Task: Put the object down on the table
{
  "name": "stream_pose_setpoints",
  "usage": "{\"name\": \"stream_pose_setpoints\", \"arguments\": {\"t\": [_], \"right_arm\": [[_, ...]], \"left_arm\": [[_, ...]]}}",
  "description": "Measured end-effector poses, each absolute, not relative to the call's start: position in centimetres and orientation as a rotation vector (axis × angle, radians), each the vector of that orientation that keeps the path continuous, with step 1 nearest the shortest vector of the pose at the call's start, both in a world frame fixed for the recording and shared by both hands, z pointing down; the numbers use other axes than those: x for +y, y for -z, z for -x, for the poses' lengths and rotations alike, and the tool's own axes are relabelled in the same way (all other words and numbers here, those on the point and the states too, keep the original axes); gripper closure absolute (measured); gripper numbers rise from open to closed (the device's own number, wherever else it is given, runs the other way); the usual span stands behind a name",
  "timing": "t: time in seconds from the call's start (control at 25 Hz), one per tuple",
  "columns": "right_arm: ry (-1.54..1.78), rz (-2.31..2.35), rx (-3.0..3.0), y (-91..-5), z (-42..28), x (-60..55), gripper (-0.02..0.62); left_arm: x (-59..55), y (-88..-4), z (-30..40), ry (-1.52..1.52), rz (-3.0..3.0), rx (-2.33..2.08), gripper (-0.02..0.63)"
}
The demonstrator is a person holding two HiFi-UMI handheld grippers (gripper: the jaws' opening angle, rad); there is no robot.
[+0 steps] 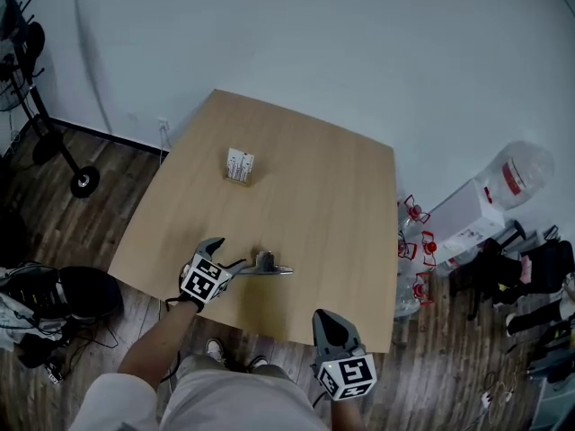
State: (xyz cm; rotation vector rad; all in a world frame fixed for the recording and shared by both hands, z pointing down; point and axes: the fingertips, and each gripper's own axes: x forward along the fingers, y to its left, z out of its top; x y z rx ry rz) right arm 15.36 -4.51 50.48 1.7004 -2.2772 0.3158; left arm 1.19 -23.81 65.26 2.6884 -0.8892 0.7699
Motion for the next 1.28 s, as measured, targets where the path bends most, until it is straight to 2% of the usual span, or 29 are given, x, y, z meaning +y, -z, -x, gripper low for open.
{"name": "stream_pose_setpoints", "arguments": {"t": [0.24, 0.48, 0.56, 0.8, 1.28], "right_arm": [[-0.285, -1.619, -2.358, -50.1, -13.6, -6.4, 0.598], [-0.258, -1.553, -2.414, -49.7, -11.8, -7.8, 0.598], [-0.255, -1.522, -2.446, -49.5, -11.2, -8.1, 0.598], [-0.198, -1.57, -2.496, -48.1, -11.8, -8.9, 0.598], [-0.178, -1.78, -2.343, -46.4, -16.9, -11.1, 0.598]], "left_arm": [[-22.5, -62.7, 0.5, -0.696, -2.682, -0.97, 0.293], [-21.2, -60.5, 3.7, -0.606, -2.678, -1.033, 0.54], [-20.7, -59.7, 4.3, -0.558, -2.682, -1.037, 0.588], [-21.1, -56.4, 7.0, -0.497, -2.71, -1.191, 0.6], [-20.8, -45.8, 12.1, -0.19, -2.826, -1.405, 0.6]]}}
